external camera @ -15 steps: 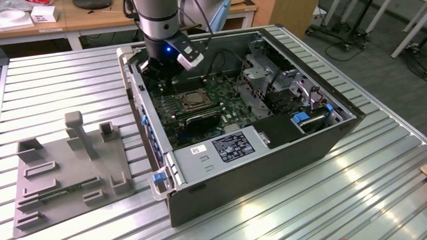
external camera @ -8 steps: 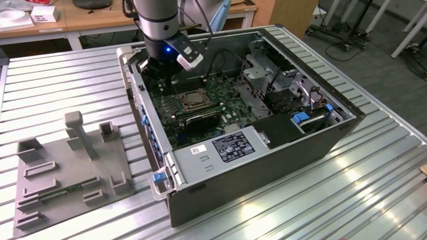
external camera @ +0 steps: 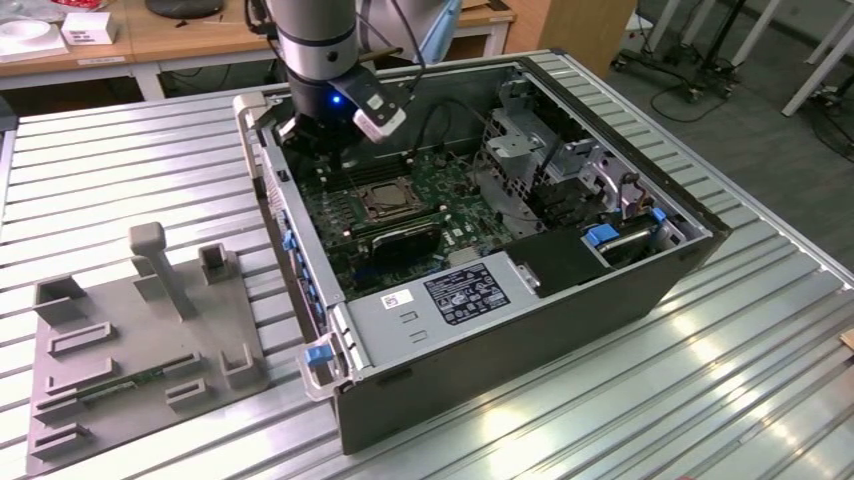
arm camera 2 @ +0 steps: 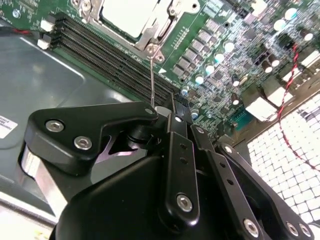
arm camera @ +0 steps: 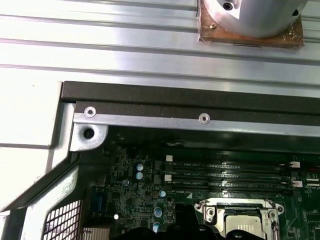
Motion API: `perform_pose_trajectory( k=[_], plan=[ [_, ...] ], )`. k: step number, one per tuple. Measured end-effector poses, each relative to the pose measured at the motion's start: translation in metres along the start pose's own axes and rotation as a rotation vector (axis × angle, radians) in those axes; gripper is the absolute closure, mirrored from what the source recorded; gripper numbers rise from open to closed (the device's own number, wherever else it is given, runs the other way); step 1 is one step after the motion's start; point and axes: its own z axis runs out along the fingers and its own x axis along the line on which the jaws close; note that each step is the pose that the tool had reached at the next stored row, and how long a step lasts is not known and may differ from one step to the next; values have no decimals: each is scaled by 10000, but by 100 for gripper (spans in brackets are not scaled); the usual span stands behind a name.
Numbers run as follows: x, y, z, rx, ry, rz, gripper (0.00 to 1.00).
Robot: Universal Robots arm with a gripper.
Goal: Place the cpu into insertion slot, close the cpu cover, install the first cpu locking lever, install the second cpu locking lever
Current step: 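Install the first cpu locking lever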
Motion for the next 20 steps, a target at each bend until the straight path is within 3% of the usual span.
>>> perform_pose_trajectory(
  k=[4,5,14,20],
  plan=[
    [0,0,0,-199,-10,21,89],
    [0,0,0,-218,-12,23,89],
    [-19,-1,2,-222,-11,23,89],
    [-115,-6,13,-222,-10,25,89]
  ],
)
